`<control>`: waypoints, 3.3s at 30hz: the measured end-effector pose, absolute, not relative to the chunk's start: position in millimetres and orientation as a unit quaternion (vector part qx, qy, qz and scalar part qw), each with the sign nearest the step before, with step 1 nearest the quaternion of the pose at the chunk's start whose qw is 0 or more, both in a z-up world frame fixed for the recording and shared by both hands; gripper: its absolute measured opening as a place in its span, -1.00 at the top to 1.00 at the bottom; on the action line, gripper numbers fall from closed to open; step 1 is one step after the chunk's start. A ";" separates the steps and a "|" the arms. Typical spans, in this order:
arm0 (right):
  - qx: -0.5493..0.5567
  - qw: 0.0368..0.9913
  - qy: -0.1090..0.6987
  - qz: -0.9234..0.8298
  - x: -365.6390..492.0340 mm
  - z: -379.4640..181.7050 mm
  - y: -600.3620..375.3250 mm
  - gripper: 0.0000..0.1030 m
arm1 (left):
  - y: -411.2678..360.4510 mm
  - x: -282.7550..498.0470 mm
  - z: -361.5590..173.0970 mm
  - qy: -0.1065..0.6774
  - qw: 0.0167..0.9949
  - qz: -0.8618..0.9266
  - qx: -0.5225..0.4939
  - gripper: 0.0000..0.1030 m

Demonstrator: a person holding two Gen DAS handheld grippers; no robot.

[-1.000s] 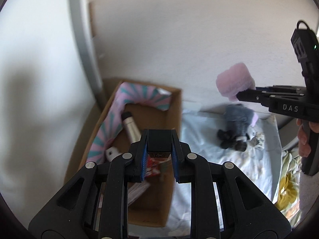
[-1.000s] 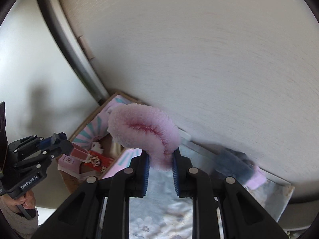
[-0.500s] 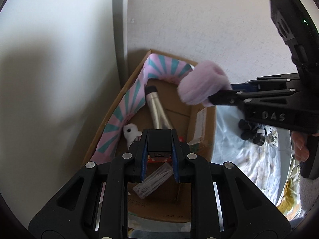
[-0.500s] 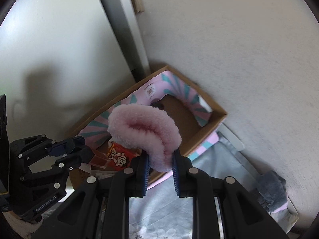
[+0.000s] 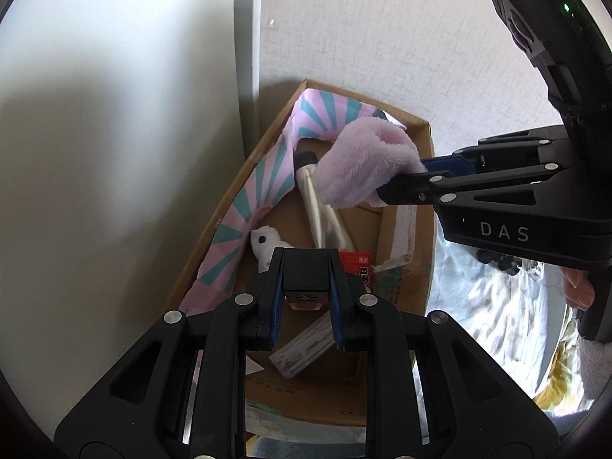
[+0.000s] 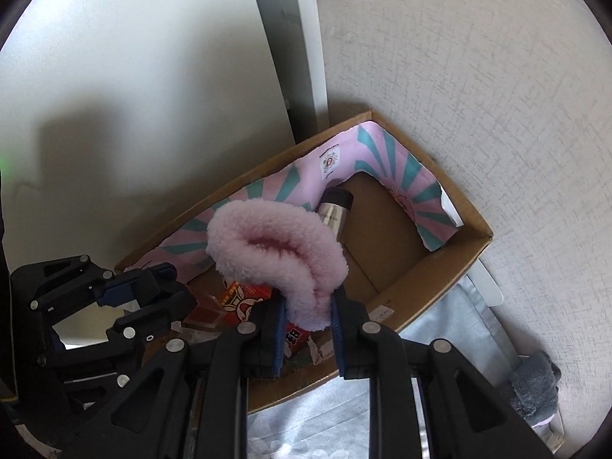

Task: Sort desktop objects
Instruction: 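Carry the slipper and black item over the box and release them, then withdraw both tools from the box back toward the cloth, then grasp the clear plastic cup with the right tool while the left tool grasps the grey fuzzy slipper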

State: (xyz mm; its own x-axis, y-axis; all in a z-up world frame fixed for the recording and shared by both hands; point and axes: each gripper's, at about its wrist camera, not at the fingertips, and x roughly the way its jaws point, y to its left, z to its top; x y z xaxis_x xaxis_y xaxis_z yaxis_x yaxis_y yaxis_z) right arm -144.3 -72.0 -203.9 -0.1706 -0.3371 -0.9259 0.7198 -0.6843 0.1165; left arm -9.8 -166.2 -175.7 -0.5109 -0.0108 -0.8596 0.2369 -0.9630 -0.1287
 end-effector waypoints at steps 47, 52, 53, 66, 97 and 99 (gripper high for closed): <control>0.494 0.196 0.062 -0.845 -113.3 -124.2 100.6 -0.38 | -77.1 -52.1 -106.6 0.042 -0.029 -0.896 0.440 -0.99; 0.495 0.139 0.026 -0.857 -86.9 -118.2 164.7 -0.38 | -42.9 -66.3 -100.6 0.027 -0.071 -0.898 0.433 -0.99; 0.496 0.121 0.023 -0.859 -79.9 -118.6 178.4 -0.38 | -33.9 -69.9 -100.8 0.024 -0.084 -0.897 0.433 -0.99; 0.539 -0.004 -0.039 -0.841 18.2 -176.2 291.1 -0.38 | 91.3 -137.4 -142.7 -0.013 -0.179 -0.862 0.474 -0.99; 0.556 -0.065 -0.033 -0.828 52.3 -308.8 272.0 0.47 | 169.6 -215.4 -278.4 -0.038 -0.196 -0.837 0.509 0.31; 0.553 -0.064 -0.038 -0.830 55.2 -307.2 273.7 0.48 | 168.6 -213.9 -275.3 -0.040 -0.199 -0.838 0.507 0.33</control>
State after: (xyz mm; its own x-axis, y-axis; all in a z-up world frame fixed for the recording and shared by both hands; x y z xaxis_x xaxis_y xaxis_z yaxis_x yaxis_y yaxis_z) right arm 55.2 273.7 -307.2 -0.3810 0.0640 -0.9224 -0.1473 -0.9891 -0.0078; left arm -213.9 168.6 -275.3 -0.4065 0.2927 -0.8655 -0.3739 -0.9176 -0.1348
